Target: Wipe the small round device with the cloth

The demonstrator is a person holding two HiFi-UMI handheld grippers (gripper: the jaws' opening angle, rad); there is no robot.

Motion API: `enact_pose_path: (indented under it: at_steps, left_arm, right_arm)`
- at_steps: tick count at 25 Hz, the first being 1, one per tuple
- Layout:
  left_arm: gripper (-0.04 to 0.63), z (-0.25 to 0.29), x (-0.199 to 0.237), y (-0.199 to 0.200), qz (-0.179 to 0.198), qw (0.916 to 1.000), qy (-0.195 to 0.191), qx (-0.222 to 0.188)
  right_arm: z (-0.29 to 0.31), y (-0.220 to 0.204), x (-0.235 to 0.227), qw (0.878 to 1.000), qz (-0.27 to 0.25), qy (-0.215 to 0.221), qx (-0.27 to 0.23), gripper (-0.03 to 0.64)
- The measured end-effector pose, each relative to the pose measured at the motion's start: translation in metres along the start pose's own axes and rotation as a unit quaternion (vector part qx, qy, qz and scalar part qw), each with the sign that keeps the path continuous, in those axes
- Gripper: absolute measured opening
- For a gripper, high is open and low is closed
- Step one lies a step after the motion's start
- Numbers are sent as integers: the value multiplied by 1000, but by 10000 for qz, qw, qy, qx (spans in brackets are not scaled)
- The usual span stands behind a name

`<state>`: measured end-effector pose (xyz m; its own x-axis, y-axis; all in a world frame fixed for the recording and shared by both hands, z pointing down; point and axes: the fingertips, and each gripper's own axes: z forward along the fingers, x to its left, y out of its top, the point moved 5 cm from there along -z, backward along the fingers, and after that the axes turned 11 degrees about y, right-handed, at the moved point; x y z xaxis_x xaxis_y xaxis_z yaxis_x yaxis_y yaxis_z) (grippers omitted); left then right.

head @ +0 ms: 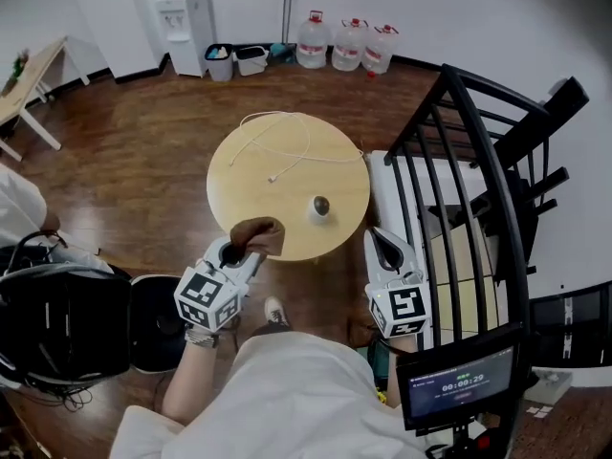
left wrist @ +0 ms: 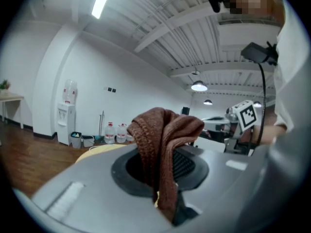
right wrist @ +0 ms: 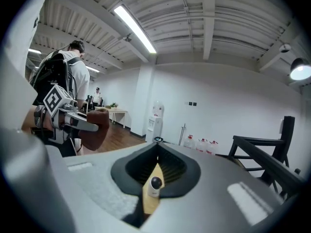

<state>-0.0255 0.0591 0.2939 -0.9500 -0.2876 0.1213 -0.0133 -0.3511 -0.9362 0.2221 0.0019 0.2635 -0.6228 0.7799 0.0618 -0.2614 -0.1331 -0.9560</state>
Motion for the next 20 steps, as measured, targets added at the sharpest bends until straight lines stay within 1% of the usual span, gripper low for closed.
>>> enact_pose_path:
  at_steps: [2,4,6,8,10,13,16,18,20]
  left_arm:
    - [77,-13,-4,7,97,9999,93,-106]
    - [77,-37,-14,15,214,9995,152,-168]
    - [77,-58,-29,17,334,9989,244,-233]
    - [77,-74,-45,12,299,9984,365,-300]
    - [77,-87,-65,3,215,9984,399,-337]
    - [77,-115,-102,-24,214,9985,412,-293]
    - [77,-150,-145,-48,187,9982,519,-221]
    - [77,-168,-176,-50,274,9979,510,-277]
    - [77,-180,-202,-41,530,9972,323,-405]
  right_arm:
    - [-10,10,7,9998,-84,24,-160,3]
    - [-31,20,20,9995,-102,41,-287,3]
    - [-55,21,32,9994,-93,96,-328,3]
    - [-80,13,39,9993,-77,185,-304,3]
    - [-105,3,44,9993,-88,216,-285,3]
    - [-144,-17,61,9993,-36,217,-313,5]
    - [-189,-39,87,9990,51,293,-327,3]
    - [-217,-50,100,9988,95,381,-299,3]
    - [-237,-55,109,9984,86,477,-283,3]
